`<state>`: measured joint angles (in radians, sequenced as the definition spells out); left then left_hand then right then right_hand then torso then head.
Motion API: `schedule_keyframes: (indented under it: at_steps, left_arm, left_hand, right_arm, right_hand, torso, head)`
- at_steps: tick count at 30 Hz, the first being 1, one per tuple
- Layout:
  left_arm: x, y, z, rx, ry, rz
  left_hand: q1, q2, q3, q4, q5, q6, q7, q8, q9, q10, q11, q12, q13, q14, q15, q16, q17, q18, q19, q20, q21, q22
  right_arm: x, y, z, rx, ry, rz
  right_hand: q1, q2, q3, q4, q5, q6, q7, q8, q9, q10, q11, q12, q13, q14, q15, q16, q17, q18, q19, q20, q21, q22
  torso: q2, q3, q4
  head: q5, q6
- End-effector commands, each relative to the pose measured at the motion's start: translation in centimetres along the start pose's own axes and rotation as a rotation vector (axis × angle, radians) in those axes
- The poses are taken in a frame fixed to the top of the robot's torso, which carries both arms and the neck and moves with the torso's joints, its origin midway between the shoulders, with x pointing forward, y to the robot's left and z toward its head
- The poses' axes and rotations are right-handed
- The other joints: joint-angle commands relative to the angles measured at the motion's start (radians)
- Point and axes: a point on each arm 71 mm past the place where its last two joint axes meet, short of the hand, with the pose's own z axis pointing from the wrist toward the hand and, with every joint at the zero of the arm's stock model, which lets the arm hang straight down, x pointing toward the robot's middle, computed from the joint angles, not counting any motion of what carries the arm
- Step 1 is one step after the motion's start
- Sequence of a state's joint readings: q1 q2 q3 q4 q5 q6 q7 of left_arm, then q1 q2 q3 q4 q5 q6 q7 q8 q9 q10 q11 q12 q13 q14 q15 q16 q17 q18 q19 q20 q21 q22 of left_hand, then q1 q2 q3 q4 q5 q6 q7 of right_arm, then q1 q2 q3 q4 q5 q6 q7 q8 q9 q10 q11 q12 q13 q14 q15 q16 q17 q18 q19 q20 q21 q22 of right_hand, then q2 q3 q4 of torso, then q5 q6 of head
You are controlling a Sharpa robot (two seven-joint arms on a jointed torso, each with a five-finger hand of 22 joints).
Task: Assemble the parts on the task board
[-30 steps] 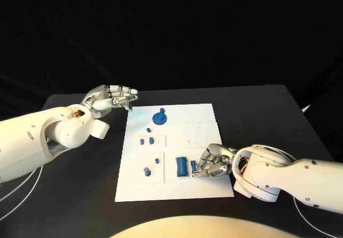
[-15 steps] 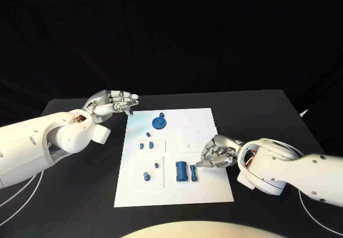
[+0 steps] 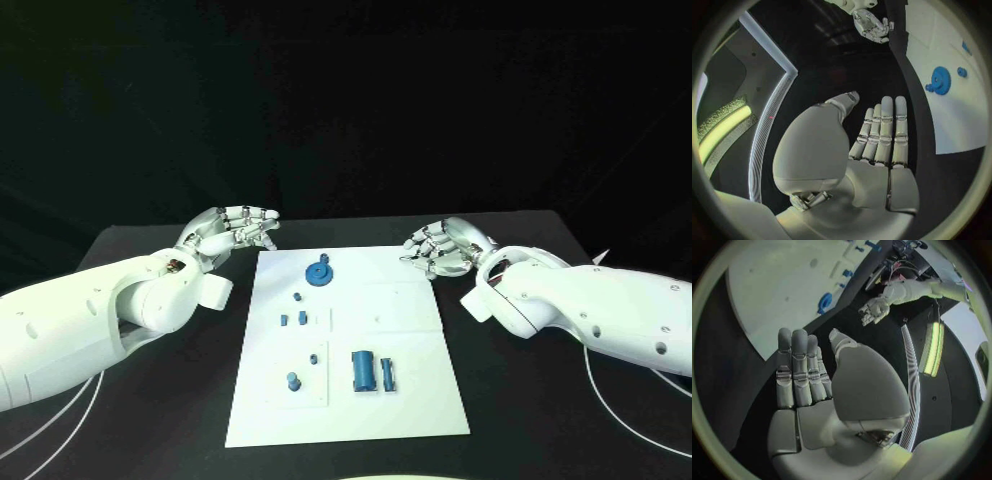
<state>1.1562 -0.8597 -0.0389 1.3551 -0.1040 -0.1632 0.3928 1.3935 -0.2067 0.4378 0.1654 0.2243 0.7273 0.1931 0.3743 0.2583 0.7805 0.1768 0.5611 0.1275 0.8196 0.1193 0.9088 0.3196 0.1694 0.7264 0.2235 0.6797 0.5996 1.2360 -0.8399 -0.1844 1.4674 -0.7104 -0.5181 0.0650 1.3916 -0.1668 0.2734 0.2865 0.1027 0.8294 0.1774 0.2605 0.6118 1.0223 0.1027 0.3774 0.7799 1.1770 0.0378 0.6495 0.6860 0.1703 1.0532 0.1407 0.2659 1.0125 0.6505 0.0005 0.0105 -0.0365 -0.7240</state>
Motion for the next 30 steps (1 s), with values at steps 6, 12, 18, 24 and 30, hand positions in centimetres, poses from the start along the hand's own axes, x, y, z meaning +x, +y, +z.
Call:
schedule_keyframes:
  at_steps: [6, 12, 18, 24, 30]
  left_arm:
    - [-1.1, 0.6, 1.1, 0.108, -0.163, -0.024]
    - [-0.5, 1.3, 1.4, 0.051, -0.118, -0.012]
    - [0.7, 1.5, 1.1, 0.05, -0.149, -0.01]
    - [3.4, 1.8, 0.4, 0.044, -0.215, -0.005]
    - [6.3, 1.9, -0.8, 0.032, -0.291, 0.004]
  left_hand:
    - [0.053, 0.007, 0.029, 0.014, -0.002, 0.012, 0.028, -0.039, -0.045, 0.078, 0.014, -0.219, -0.065, -0.048, 0.04, -0.399, -0.134, 0.01, -0.04, 0.057, -0.316, -0.212]
    - [-0.453, 0.207, -0.438, -0.165, -0.224, -0.727, -0.193, -0.374, -0.258, -0.781, -0.177, -0.561, -0.128, -0.82, -0.119, -0.909, -0.32, -0.169, -0.726, -0.224, -0.68, -0.6]
    - [-0.644, 0.207, -0.438, -0.165, -0.224, -0.727, -0.193, -0.374, -0.258, -0.781, -0.177, -0.561, -0.128, -0.82, -0.119, -0.909, -0.32, -0.169, -0.726, -0.224, -0.68, -0.6]
    - [-1.393, 0.207, -0.438, -0.165, -0.224, -0.727, -0.193, -0.374, -0.258, -0.781, -0.177, -0.561, -0.128, -0.82, -0.119, -0.909, -0.32, -0.169, -0.726, -0.224, -0.68, -0.6]
    - [-1.393, 0.207, -0.438, -0.165, -0.224, -0.727, -0.193, -0.374, -0.258, -0.781, -0.177, -0.561, -0.128, -0.82, -0.119, -0.909, -0.32, -0.169, -0.726, -0.224, -0.68, -0.6]
  right_arm:
    - [-2.2, -1.3, 3.6, -0.081, -0.131, 0.321]
    - [-2.2, -1.6, 3.8, -0.025, -0.143, 0.216]
    - [-0.7, -1.0, 3.0, -0.039, -0.169, 0.311]
    - [1.8, 0.4, 1.0, -0.045, -0.227, 0.496]
    - [3.6, 1.6, -0.8, -0.027, -0.275, 0.631]
  right_hand:
    - [0.02, -0.023, 0.088, -0.014, -0.01, 0.035, 0.029, -0.098, -0.131, 0.021, 0.047, -0.225, -0.464, -0.145, 0.068, -0.376, -0.181, 0.012, -0.097, 0.075, -0.204, -0.306]
    - [-0.47, 0.167, -0.273, -0.287, -0.103, -0.829, -0.177, -0.261, -0.612, -1.022, -0.103, -0.377, -0.78, -1.177, -0.038, -0.65, -0.686, -0.17, -1.053, -0.141, -0.266, -1.012]
    - [-0.659, 0.167, -0.273, -0.287, -0.103, -0.829, -0.177, -0.261, -0.612, -1.022, -0.103, -0.377, -0.78, -1.177, -0.038, -0.65, -0.686, -0.17, -1.053, -0.141, -0.266, -1.012]
    - [-1.392, 0.167, -0.273, -0.287, -0.103, -0.829, -0.177, -0.261, -0.612, -1.022, -0.103, -0.377, -0.78, -1.177, -0.038, -0.65, -0.686, -0.17, -1.053, -0.141, -0.266, -1.012]
    - [-1.392, 0.167, -0.273, -0.287, -0.103, -0.829, -0.177, -0.261, -0.612, -1.022, -0.103, -0.377, -0.78, -1.177, -0.038, -0.65, -0.686, -0.17, -1.053, -0.141, -0.266, -1.012]
  torso:
    - [-0.028, 0.0, 0.0018]
    - [-0.027, -0.0007, -0.0009]
    - [-0.063, -0.0006, -0.0053]
    - [-0.102, -0.0005, -0.01]
    - [-0.106, -0.0005, -0.0105]
  head:
    - [0.009, 0.043]
    - [0.009, 0.044]
    - [0.022, 0.08]
    - [0.035, 0.12]
    - [0.037, 0.124]
